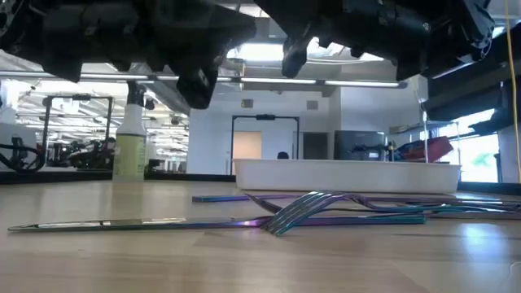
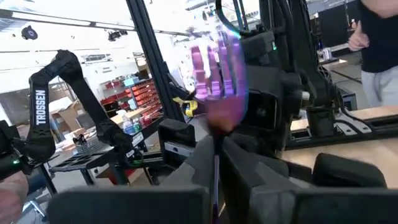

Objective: Sort silverware
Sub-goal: Put the blue fork on the white silverware tray

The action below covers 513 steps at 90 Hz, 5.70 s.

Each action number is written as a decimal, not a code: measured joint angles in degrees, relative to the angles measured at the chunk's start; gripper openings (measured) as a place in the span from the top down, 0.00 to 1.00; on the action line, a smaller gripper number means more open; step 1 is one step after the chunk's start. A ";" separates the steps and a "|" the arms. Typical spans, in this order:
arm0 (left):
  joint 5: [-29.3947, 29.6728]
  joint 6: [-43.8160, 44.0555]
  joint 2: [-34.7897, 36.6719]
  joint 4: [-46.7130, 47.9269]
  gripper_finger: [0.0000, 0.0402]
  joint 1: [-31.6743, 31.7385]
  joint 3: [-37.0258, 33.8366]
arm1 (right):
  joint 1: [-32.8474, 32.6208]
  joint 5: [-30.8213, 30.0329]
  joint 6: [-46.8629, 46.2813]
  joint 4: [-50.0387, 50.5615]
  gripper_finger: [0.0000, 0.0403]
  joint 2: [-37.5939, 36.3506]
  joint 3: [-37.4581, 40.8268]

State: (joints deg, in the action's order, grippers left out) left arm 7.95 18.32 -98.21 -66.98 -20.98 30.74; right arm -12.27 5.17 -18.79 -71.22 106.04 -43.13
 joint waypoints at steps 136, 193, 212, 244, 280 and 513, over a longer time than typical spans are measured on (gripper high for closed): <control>-3.22 3.24 3.17 4.77 1.00 10.71 -0.42 | 1.49 -18.34 2.68 36.72 0.61 -36.21 16.13; -4.68 3.50 4.15 7.40 1.00 12.02 -0.42 | 1.44 -10.08 1.33 29.00 0.61 -9.61 6.43; -4.59 3.55 4.15 7.18 1.00 12.02 -0.42 | 1.36 -8.75 1.12 27.20 0.61 -3.94 1.33; -4.58 3.44 4.15 7.16 1.00 12.02 -0.42 | 1.36 -8.09 2.17 31.20 0.74 -0.92 -4.45; -4.57 3.35 4.15 7.41 1.00 12.00 -0.42 | 1.38 -8.16 2.16 34.07 0.91 -0.94 -4.48; 7.25 -4.05 4.26 7.36 0.47 12.59 -0.46 | 4.96 -13.58 2.56 45.82 1.00 -27.69 -4.44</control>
State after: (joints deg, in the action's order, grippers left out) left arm 15.20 14.27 -93.95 -59.62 -8.39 30.28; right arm -7.31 -8.41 -16.23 -25.40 78.35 -47.57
